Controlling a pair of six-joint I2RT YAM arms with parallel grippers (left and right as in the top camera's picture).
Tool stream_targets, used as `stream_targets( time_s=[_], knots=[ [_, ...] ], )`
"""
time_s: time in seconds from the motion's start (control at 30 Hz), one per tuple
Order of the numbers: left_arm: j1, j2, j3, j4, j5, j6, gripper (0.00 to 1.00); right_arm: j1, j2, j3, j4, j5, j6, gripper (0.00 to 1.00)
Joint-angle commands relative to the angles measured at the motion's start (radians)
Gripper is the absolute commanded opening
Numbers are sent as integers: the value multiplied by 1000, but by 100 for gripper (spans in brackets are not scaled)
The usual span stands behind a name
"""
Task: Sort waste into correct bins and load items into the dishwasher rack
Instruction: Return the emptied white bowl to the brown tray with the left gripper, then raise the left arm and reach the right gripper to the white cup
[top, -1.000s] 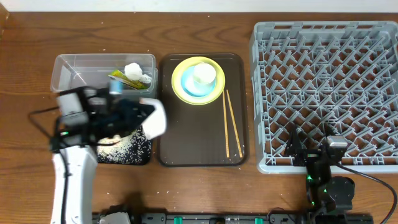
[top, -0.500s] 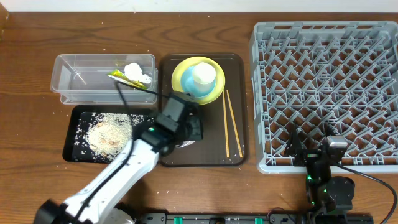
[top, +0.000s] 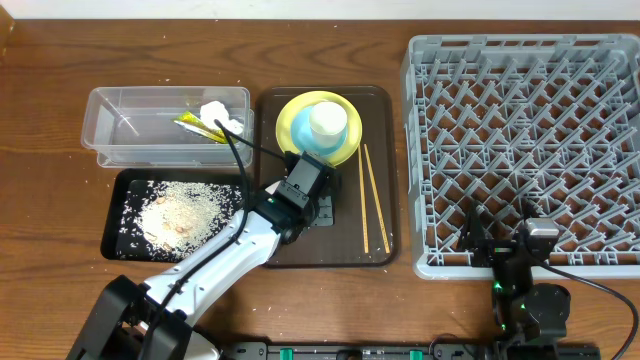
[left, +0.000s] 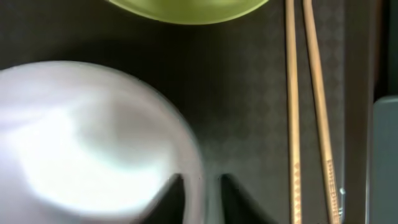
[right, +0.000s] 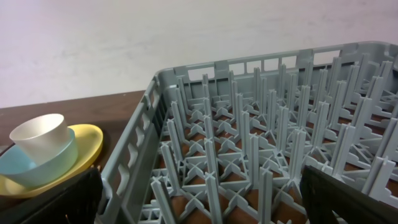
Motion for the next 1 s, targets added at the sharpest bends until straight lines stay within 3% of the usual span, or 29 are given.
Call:
stream_targets(
  time_s=[0.0, 0.07, 0.3, 0.53, 0.77, 0.97],
  knots=[
    [-1, 11, 13, 20, -21, -8, 51, 5, -2, -1, 6, 15, 7, 99],
    [-1, 9, 14, 37, -21, -8, 56, 5, -2, -1, 6, 30, 7, 99],
    [5, -34, 90, -26, -21, 16, 56, 5, -2, 13, 26, -80, 7, 99],
    [80, -117, 182, -123, -22, 89, 56, 5, 87, 251, -177, -36, -5, 99],
    [216, -161, 183, -127, -22, 88, 57, 5, 520, 760, -515, -64, -37, 99],
    [328, -164, 182, -193, -23, 89, 63, 15, 981, 1230, -882, -254, -37, 99]
  ],
)
